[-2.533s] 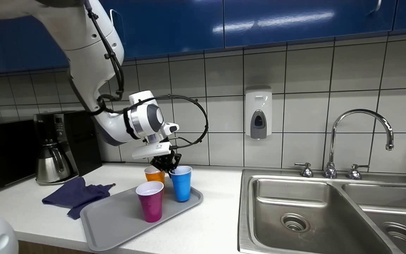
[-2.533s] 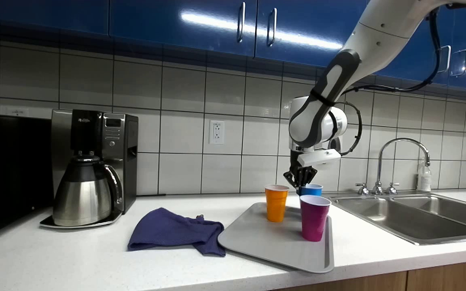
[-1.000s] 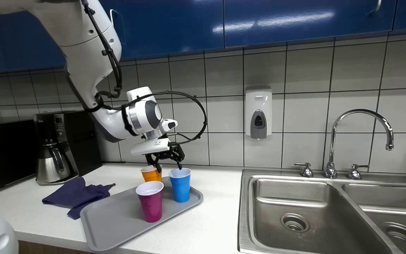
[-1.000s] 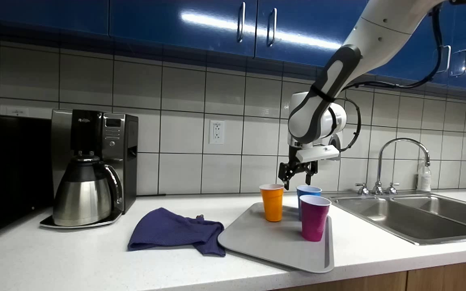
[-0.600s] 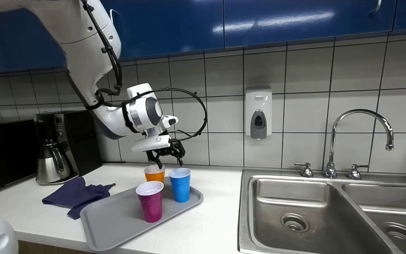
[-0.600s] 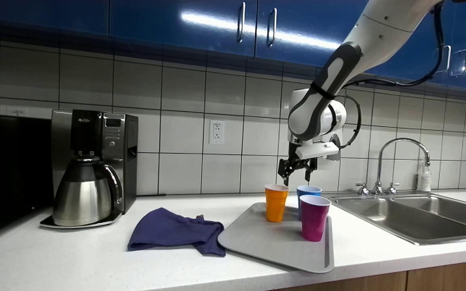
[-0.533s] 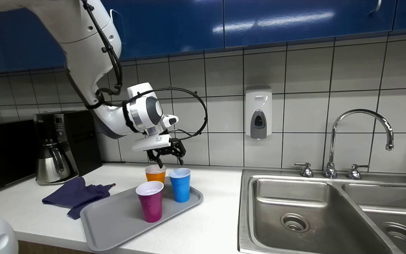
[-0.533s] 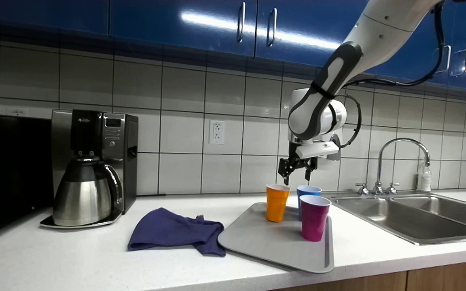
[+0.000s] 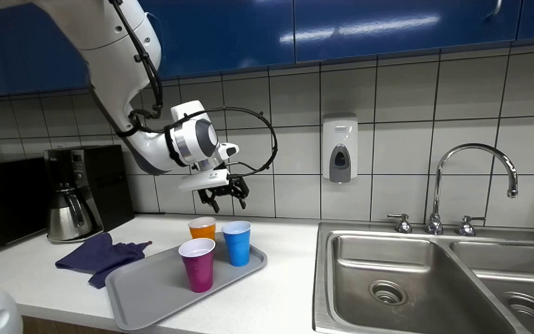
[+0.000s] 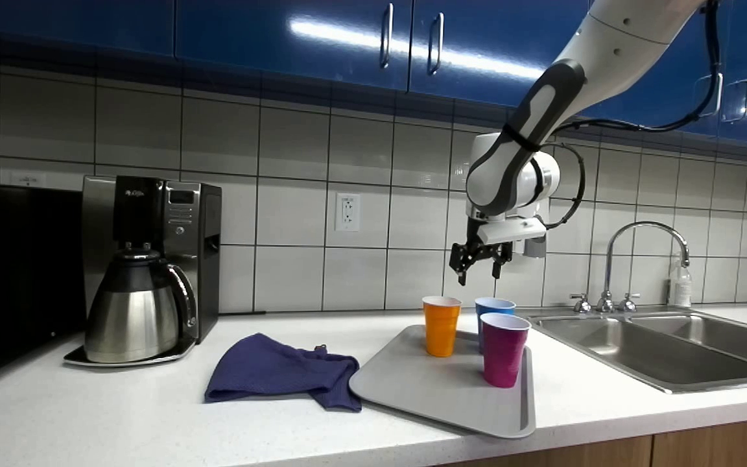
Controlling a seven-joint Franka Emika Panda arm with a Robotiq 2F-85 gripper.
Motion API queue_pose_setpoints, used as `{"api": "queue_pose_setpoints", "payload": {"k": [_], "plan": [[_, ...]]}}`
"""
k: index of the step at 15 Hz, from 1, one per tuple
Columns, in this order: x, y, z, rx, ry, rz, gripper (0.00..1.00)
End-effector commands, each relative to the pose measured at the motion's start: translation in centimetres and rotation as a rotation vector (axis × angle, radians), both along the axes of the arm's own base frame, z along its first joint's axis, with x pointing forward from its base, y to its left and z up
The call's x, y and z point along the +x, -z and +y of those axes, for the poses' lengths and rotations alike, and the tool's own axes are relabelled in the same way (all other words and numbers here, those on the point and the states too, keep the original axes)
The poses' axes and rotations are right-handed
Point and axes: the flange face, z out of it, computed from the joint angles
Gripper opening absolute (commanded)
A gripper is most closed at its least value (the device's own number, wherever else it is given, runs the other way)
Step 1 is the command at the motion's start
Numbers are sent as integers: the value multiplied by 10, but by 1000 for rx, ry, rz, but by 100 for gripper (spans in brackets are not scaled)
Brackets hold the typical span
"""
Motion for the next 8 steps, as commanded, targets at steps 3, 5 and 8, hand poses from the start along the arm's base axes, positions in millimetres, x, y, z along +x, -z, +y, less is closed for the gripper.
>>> {"api": "queue_pose_setpoints", "payload": {"k": [3,5,8], "plan": [[-10,-39,-2,10,9,-59,100],[-15,-51,-1,17,8,-78,100],[-25,-62,3,23,3,-92,100]]}}
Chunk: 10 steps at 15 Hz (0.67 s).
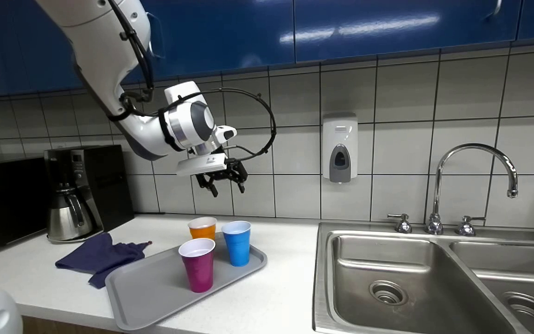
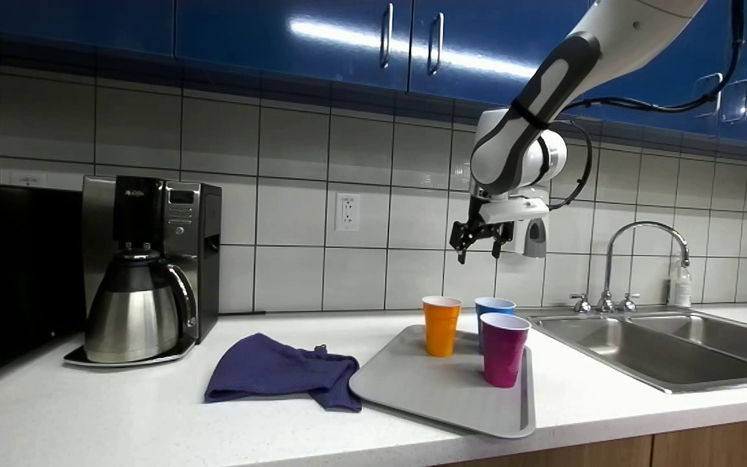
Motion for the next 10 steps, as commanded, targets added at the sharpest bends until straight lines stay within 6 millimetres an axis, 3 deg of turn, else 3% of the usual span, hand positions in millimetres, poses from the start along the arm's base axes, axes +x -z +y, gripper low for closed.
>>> {"api": "queue_pose_setpoints", "payload": {"k": [1,10], "plan": [[-23,-17,4,15,1,-16,100],[-78,-25,36,40,-4,-13,100]]}}
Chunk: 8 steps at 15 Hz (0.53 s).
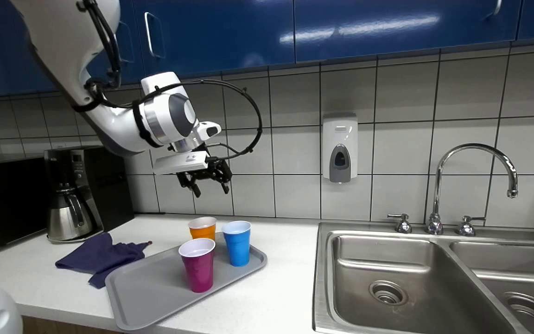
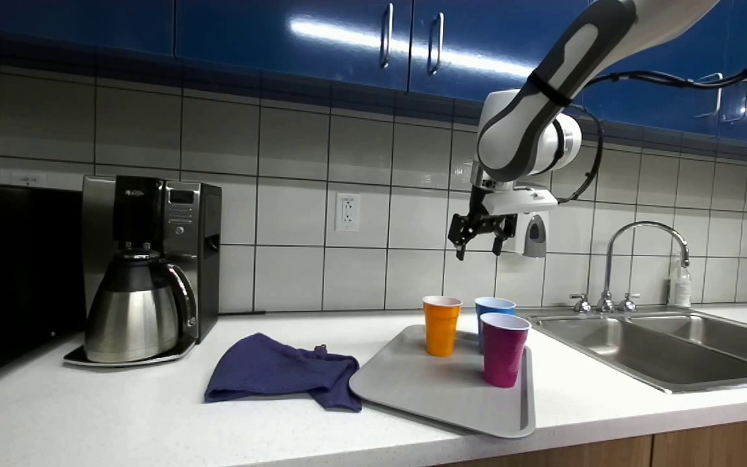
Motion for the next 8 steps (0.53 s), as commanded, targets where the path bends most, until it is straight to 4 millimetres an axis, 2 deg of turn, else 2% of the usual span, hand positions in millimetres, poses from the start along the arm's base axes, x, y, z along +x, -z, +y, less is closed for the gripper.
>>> {"api": "queue_pose_setpoints", "payload": {"k": [1,8], "plan": [[-35,-13,12,12,26,-16,100],[-84,-22,26,14,125,-27,100]]}}
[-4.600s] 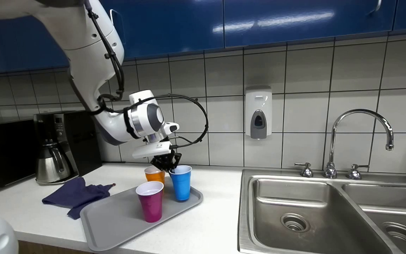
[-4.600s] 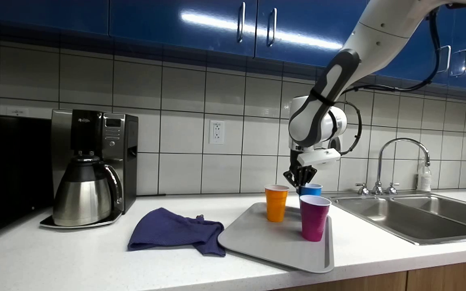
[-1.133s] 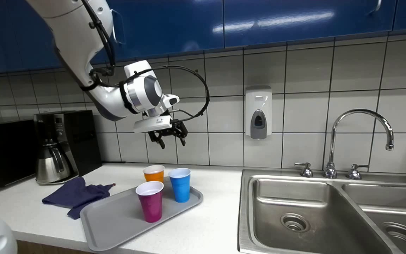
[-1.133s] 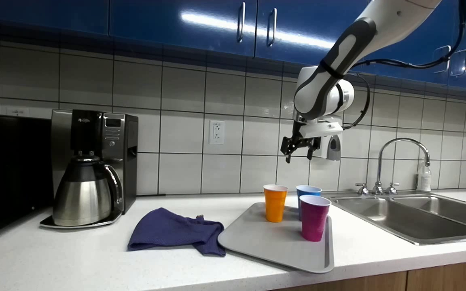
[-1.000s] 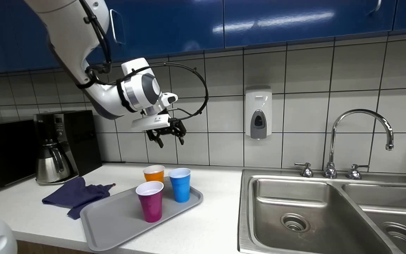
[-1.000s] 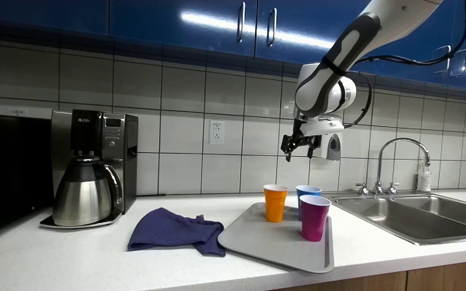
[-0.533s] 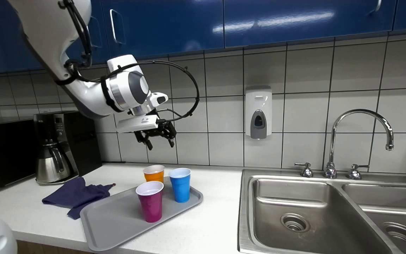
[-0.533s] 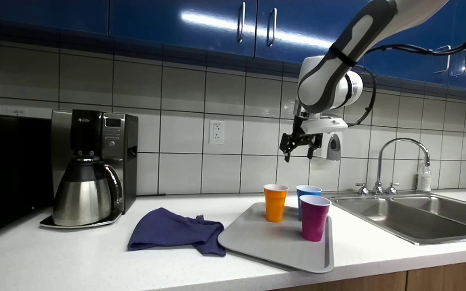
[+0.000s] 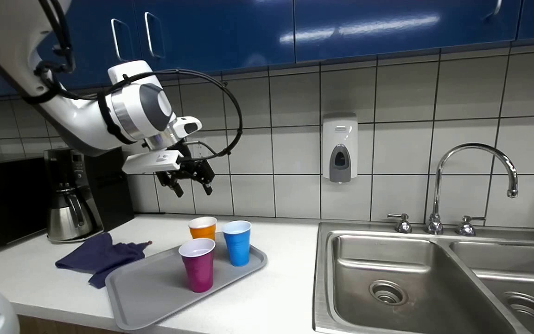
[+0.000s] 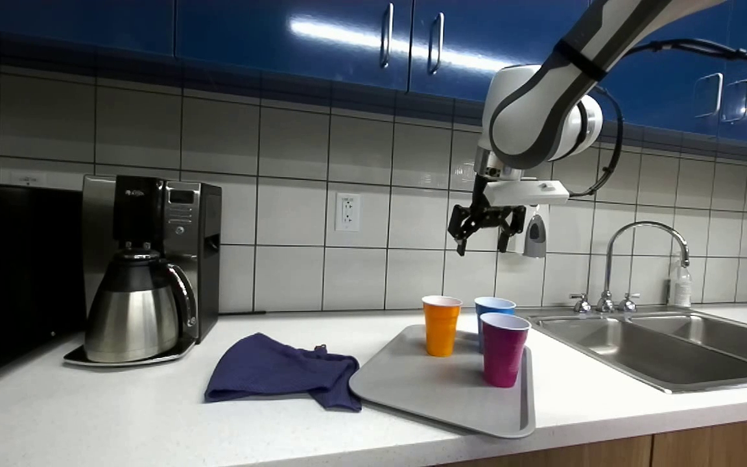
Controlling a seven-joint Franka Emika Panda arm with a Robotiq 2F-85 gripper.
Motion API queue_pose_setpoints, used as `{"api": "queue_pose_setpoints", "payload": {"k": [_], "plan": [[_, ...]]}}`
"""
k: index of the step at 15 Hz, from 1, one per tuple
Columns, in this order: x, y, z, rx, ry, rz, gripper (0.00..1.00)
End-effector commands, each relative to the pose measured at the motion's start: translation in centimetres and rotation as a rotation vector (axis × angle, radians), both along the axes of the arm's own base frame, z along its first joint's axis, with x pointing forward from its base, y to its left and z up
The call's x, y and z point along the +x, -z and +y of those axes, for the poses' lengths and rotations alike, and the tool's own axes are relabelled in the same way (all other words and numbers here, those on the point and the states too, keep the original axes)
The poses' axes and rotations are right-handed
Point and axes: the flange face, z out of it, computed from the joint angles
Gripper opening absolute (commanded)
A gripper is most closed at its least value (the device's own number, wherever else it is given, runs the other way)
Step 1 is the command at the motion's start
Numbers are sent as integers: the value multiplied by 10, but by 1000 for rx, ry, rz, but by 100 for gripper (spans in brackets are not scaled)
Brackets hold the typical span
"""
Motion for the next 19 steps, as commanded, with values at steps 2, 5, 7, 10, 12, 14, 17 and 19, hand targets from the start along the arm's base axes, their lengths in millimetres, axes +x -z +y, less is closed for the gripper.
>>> {"api": "queue_pose_setpoints", "payload": {"k": [2,5,7,10,12,14,17,19], "plan": [[-41,-9,3,-27,79,4,100],[-57,-10,9,-39,88,25,100],[-64,-11,14,-39,72,40,100],[-55,-7,16,-29,55,43,100],[-59,-7,17,-28,59,48,100],[-60,-7,17,-28,59,49,100],[-60,-6,17,-28,60,51,100],[-60,-6,17,-28,60,51,100]]}}
